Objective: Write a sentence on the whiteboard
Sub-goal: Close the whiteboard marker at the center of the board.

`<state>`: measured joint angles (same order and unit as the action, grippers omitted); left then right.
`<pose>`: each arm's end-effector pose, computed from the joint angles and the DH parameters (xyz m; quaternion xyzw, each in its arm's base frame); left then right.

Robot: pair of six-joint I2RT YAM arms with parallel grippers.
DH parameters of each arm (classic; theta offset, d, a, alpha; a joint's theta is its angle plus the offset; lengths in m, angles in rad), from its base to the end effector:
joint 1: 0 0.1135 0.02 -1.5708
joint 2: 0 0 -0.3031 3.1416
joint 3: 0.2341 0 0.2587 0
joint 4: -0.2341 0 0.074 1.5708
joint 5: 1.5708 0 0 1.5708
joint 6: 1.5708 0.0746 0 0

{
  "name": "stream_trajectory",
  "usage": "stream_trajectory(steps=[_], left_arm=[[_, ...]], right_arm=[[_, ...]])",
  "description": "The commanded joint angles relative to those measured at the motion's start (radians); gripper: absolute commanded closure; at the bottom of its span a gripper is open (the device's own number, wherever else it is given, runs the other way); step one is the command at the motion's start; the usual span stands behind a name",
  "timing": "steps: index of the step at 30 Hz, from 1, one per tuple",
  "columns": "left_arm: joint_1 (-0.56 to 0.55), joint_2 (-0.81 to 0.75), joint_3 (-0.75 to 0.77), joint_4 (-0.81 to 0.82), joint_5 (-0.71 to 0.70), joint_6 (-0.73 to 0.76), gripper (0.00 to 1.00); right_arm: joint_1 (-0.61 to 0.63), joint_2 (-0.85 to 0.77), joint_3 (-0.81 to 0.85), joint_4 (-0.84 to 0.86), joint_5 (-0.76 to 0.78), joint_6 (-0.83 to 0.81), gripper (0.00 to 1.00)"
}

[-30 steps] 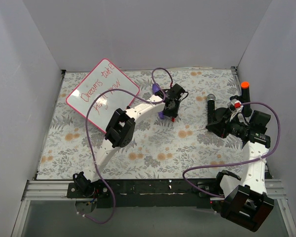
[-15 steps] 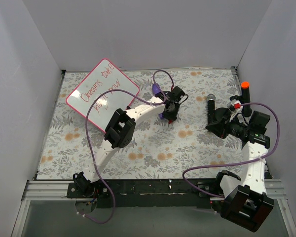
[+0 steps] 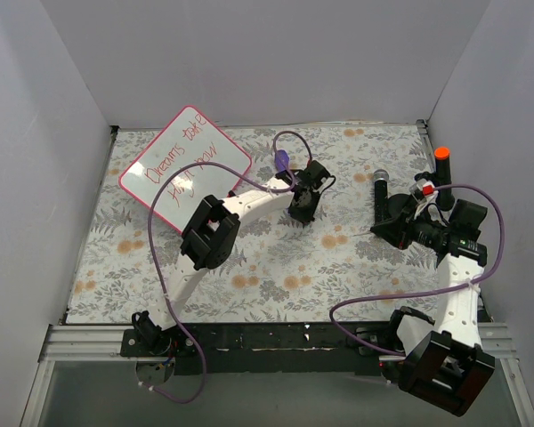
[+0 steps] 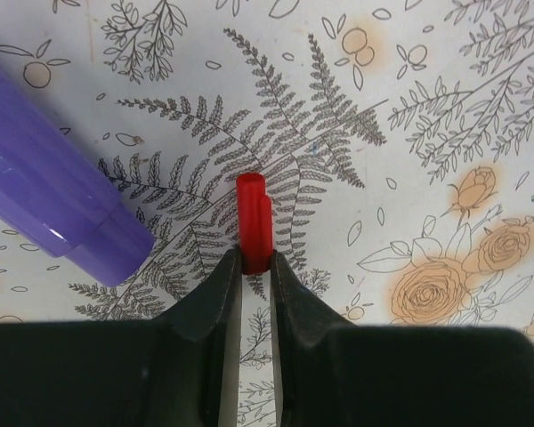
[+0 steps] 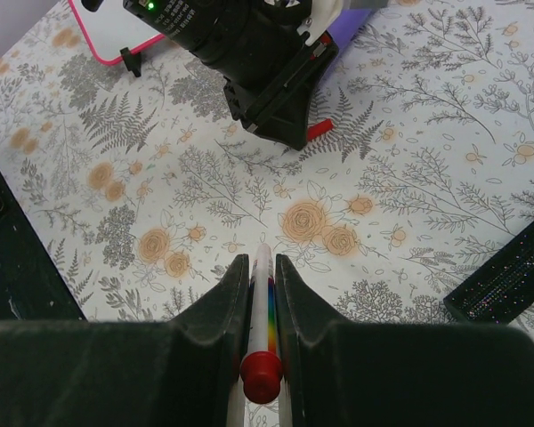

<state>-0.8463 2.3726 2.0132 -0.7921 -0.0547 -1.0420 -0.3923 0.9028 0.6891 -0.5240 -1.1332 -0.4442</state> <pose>0.3708 -0.4129 0.1563 -0.1012 0.9725 -0.1528 0.1437 0.1820 -0.0022 0.2857 -0.2371 0.7657 0.3099 0.5113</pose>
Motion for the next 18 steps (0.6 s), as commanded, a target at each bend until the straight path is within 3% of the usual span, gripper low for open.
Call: stream_trajectory(steps=[1, 4, 9, 18], left_arm=[[-0.008, -0.042, -0.090, 0.000, 0.049, 0.056, 0.94], [-0.007, -0.064, -0.132, 0.053, 0.035, 0.059, 0.92], [-0.007, -0.084, -0.142, 0.080, 0.007, 0.059, 0.74], [0.007, 0.039, 0.021, -0.016, -0.007, 0.074, 0.74]], right_arm=[[-0.003, 0.025, 0.010, 0.006, -0.057, -0.004, 0.99], [-0.003, 0.044, 0.020, -0.013, -0.079, -0.021, 0.99], [-0.003, 0.047, 0.013, -0.007, -0.092, -0.025, 0.99], [-0.003, 0.048, 0.013, -0.004, -0.100, -0.031, 0.99]])
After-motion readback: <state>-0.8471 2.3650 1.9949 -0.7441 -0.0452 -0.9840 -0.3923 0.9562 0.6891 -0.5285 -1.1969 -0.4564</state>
